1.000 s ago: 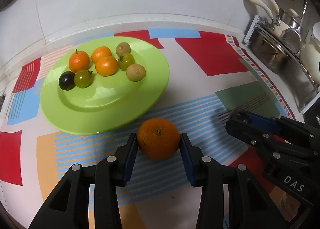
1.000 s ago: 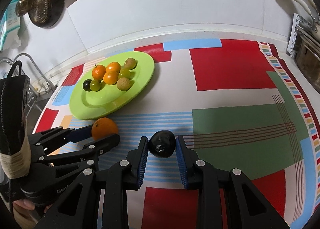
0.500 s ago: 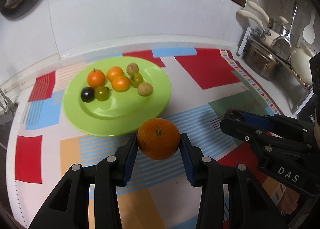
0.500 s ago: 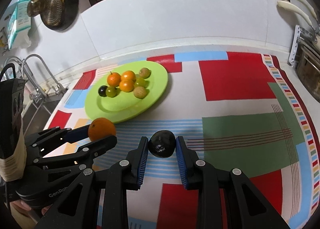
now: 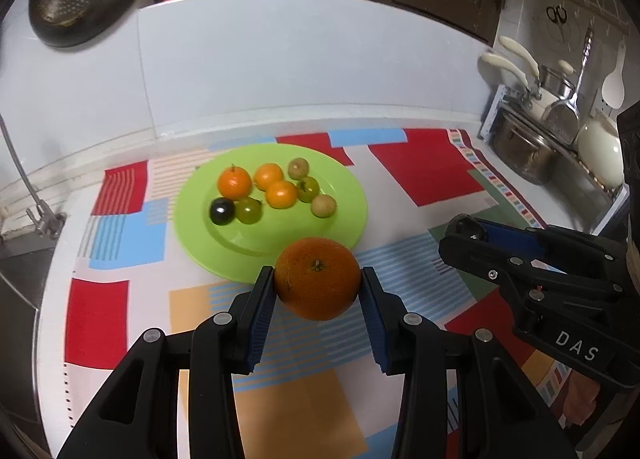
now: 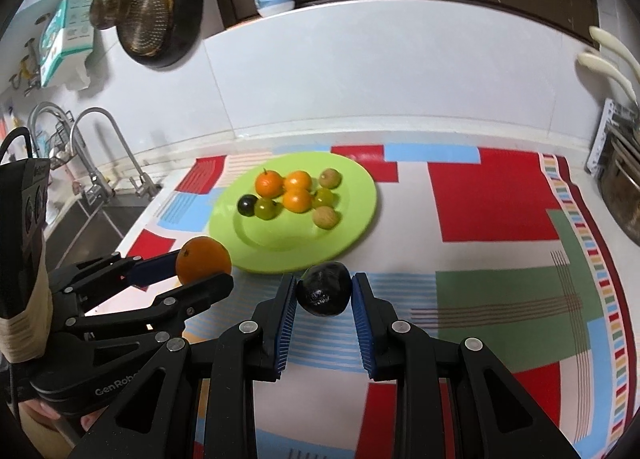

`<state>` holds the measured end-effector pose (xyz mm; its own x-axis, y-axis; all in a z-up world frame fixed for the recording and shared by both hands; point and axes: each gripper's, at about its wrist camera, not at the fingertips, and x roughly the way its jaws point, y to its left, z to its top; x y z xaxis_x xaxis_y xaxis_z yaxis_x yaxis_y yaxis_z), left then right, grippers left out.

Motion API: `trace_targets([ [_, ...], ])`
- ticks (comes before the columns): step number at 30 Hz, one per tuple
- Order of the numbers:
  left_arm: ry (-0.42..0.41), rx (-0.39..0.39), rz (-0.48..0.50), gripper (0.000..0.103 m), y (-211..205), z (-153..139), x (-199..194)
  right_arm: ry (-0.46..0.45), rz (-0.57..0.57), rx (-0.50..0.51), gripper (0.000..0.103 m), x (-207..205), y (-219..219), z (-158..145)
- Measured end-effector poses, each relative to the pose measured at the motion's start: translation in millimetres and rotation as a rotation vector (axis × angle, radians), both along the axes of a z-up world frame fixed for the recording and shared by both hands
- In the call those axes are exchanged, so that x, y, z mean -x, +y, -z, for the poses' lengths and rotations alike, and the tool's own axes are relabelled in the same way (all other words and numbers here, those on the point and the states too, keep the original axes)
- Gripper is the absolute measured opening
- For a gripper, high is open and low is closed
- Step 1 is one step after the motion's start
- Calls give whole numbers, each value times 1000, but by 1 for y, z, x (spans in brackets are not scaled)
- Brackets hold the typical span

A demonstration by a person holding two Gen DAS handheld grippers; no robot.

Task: Organize fruits
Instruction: 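Carry the plum and large orange onto the green plate and open both tools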

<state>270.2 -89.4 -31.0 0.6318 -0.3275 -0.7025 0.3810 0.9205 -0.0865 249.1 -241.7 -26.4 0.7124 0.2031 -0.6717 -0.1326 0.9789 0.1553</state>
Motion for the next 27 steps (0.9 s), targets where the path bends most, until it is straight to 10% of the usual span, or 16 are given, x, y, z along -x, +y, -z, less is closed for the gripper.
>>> trace_targets([
  [27,-73,-44,-50,42,40,-10,-47,-24,-86,11,29,-57,47,-8],
])
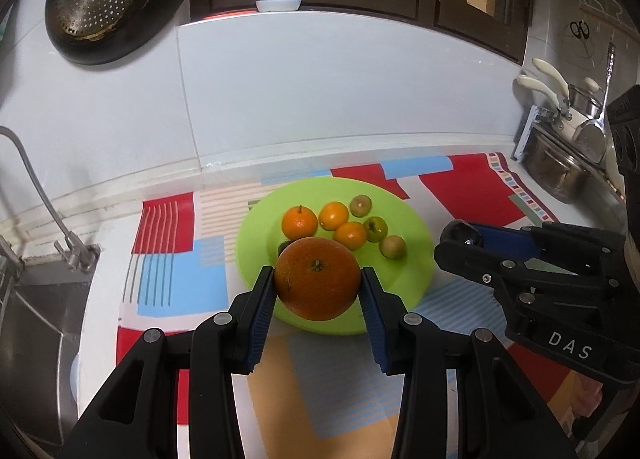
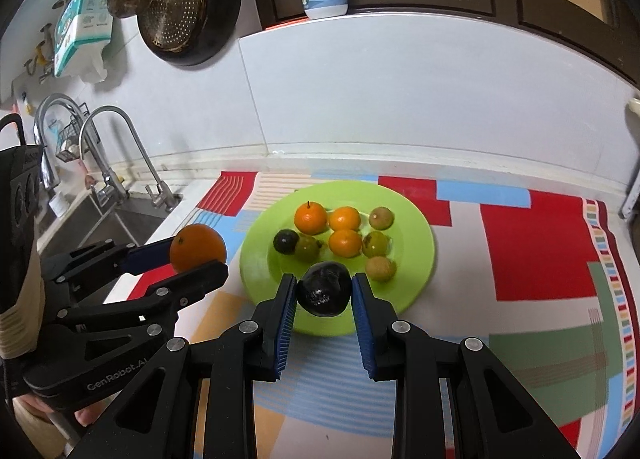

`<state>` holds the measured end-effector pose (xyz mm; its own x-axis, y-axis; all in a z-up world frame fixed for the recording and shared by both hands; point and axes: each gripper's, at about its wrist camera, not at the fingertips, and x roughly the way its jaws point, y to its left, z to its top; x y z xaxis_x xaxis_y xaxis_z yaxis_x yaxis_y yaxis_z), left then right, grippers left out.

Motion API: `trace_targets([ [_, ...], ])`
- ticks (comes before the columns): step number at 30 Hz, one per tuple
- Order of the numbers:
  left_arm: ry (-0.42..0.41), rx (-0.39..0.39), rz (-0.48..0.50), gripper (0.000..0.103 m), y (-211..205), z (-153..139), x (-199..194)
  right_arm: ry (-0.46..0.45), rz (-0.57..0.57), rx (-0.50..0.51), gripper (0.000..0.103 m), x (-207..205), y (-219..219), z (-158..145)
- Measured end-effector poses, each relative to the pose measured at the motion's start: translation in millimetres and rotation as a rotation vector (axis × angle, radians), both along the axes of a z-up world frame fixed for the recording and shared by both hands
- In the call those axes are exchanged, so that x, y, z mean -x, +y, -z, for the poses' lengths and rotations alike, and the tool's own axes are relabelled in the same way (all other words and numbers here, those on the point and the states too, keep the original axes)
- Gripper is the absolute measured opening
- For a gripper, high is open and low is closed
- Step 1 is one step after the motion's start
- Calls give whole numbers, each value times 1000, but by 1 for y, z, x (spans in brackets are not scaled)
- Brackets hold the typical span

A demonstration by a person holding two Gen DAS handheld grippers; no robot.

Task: Organize fruits
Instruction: 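Carry the plum and large orange onto the green plate and open both tools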

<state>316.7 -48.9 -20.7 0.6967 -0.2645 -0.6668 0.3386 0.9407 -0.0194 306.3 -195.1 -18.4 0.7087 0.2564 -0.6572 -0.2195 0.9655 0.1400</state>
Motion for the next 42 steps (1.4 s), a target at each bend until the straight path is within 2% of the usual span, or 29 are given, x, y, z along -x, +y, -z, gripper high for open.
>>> trace_targets([
  [5,20,6,22,41,2,7,-18,15,-10,1,29,-20,3,5],
  [12,103,13,47,41,2,31,-47,66,-14,15,29,-48,7,22],
  [26,182,-16,93,42,-2,61,-69,147,7,16,29,-73,6,57],
  [34,200,-29,140,42,-2,64,-74,160,43,13,29,-74,7,65],
  [36,186,-33,144,46,1,62,-71,158,61,14,33,-73,7,64],
  [38,162,-37,149,51,4,58,-68,146,88,14,44,-70,6,63],
  [42,115,-59,142,55,11,46,-62,137,149,28,44,-62,5,60],
])
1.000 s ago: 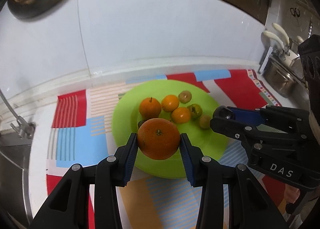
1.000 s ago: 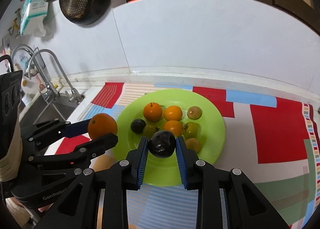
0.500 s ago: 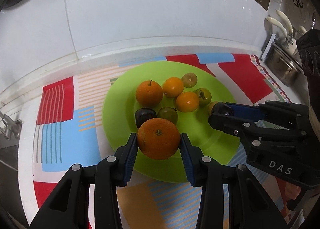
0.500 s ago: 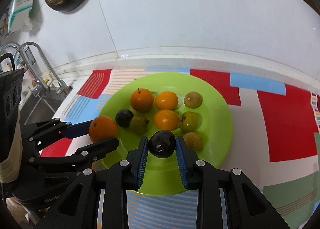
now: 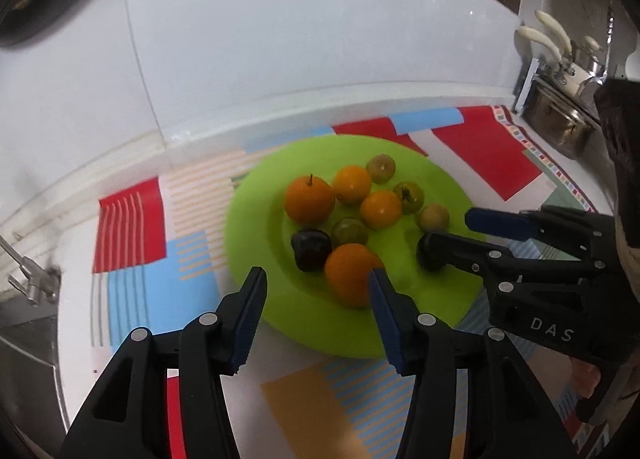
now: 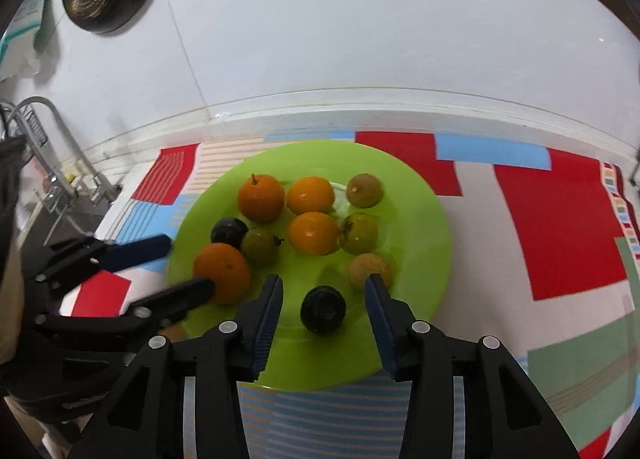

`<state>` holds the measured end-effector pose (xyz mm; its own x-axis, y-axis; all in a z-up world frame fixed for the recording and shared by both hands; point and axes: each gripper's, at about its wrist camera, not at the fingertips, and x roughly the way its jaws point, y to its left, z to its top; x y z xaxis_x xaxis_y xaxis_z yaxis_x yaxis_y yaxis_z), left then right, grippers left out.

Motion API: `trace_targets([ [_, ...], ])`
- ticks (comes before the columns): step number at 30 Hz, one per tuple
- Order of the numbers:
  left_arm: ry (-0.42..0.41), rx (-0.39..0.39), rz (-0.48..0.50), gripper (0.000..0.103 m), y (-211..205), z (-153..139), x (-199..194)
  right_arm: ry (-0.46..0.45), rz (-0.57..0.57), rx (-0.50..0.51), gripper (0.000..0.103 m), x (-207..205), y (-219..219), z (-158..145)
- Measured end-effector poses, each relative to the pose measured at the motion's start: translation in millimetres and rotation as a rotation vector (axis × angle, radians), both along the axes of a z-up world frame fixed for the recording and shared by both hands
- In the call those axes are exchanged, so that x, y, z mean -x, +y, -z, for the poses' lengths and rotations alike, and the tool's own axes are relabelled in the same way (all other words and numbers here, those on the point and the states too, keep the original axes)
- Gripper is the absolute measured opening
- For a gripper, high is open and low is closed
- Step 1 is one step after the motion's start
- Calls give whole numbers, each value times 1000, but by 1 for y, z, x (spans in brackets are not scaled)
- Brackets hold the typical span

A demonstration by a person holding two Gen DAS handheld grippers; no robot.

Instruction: Organize fruits

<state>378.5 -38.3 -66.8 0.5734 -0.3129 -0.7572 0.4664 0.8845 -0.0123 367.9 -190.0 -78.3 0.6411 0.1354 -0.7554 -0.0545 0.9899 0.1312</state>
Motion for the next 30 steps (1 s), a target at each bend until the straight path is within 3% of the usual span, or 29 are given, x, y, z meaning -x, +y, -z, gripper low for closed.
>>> trace_targets([
  [6,-52,-5,-27,62,9,-17,18,-35,61,26,44,22,3,-12],
  [8,-68,9,-39,70,13,-24,28,-48,71,22,52,30,4,-17],
  [14,-149,29,-109,88,24,-45,65,-119,111,38,63,66,5,-40],
  [23,-235,44,-209,98,32,-68,143,-214,114,52,78,137,0,-69],
  [30,-265,50,-257,102,35,-81,199,-254,93,66,79,190,0,-84],
])
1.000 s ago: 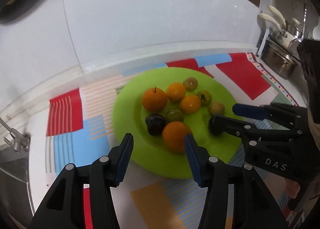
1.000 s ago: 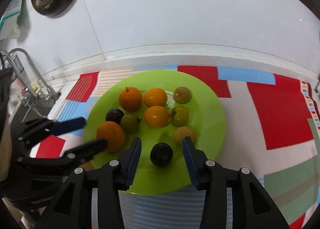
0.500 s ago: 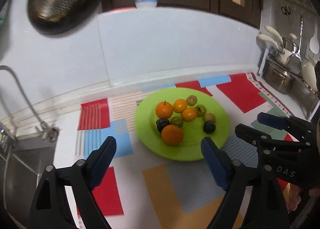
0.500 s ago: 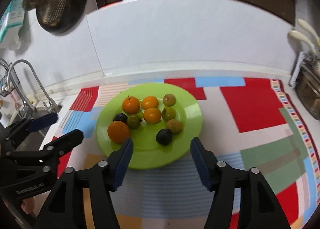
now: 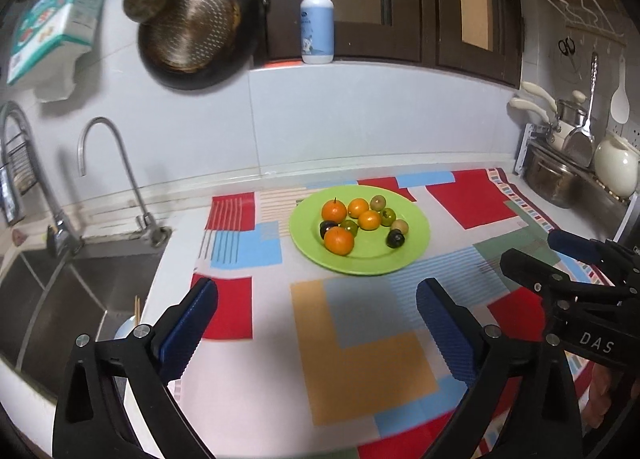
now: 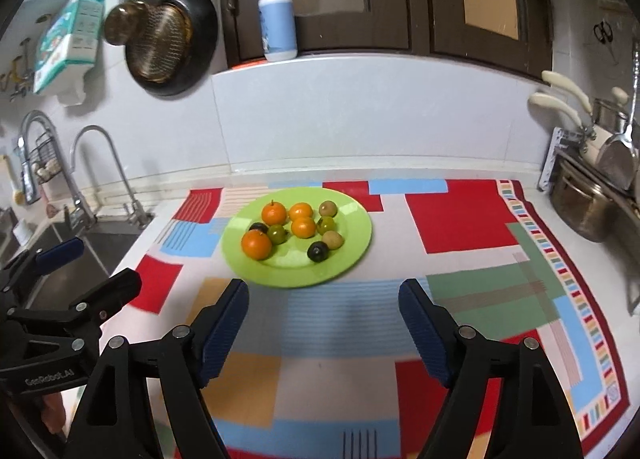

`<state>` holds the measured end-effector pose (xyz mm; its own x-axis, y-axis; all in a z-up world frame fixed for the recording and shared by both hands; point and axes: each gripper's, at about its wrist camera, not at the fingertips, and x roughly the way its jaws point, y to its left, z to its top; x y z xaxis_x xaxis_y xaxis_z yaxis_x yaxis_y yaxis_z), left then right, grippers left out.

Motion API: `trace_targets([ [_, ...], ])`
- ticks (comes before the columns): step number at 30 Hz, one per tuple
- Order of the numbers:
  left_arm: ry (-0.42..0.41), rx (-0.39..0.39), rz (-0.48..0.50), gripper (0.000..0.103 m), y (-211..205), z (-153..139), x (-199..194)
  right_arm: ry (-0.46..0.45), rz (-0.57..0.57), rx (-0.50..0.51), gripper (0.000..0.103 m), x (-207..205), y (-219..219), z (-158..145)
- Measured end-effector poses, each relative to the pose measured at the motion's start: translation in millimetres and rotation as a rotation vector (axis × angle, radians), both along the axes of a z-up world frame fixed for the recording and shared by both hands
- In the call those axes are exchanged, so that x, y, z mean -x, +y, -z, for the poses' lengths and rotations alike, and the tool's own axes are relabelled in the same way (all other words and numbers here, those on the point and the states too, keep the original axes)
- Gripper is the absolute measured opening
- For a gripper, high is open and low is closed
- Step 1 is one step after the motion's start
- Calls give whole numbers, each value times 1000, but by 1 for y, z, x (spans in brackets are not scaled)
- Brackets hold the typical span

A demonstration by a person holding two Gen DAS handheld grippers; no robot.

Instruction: Organize fruits

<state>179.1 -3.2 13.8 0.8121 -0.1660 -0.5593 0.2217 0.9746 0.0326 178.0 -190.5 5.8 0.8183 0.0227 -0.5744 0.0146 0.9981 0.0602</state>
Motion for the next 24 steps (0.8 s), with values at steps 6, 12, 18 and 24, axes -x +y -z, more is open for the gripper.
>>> trace_targets([
  [6,-33,-6,-34,103,1,-10,41,-18,-10,11,81,42,1,-7],
  [12,-67,-26,-43,103,0,-18,75,-23,-21,12,81,77,1,-10],
  [18,-85,-30,-44,103,-1,-24,100,-36,-24,7,81,104,0,-14],
  [24,-88,-27,-43,103,0,-27,118,-51,-34,9,81,124,1,-19],
])
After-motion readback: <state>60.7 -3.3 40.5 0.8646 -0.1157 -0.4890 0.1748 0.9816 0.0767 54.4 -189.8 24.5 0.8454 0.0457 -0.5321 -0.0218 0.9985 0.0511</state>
